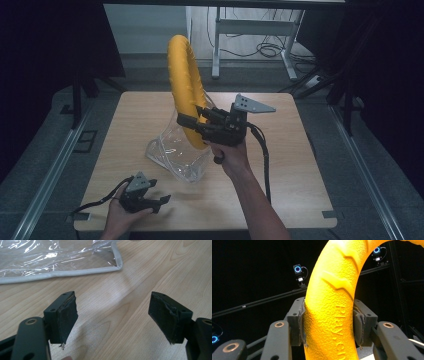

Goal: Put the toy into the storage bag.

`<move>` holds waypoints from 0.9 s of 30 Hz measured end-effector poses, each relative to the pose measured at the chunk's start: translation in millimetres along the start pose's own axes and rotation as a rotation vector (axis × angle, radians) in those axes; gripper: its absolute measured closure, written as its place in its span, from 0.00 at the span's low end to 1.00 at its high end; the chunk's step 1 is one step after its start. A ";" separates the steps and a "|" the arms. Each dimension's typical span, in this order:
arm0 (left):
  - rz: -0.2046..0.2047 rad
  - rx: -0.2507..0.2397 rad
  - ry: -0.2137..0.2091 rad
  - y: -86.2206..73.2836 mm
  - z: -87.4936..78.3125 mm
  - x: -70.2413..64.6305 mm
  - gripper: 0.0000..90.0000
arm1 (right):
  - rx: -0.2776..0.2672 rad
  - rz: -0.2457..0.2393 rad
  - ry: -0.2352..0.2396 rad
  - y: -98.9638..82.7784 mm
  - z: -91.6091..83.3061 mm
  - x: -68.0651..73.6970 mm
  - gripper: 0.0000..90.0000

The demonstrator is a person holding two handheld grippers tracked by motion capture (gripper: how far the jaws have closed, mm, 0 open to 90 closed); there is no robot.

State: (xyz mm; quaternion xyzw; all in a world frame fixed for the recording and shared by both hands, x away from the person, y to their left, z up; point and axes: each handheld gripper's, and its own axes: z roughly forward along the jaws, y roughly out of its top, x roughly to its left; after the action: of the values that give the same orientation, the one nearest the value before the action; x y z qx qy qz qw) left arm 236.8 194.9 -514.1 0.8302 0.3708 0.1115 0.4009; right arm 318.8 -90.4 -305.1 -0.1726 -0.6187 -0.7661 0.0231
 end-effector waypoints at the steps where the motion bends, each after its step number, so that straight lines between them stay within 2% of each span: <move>1: 0.000 0.000 0.000 0.0 0.0 -0.1 0.25 | -0.001 0.000 0.001 -0.6 0.2 -0.3 0.57; 19: 0.000 0.003 0.000 -0.2 1.0 -0.4 0.25 | 0.018 0.021 -0.001 -20.8 6.7 -5.2 0.57; 27: 0.000 0.003 0.001 -0.3 1.0 -0.5 0.25 | 0.030 0.047 -0.005 -33.7 7.7 -10.7 0.57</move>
State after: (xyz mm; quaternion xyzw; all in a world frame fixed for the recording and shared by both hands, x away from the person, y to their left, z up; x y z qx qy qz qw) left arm 236.8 194.1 -514.9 0.8307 0.3712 0.1113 0.3997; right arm 322.3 -77.1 -338.5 -0.1885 -0.6261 -0.7554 0.0421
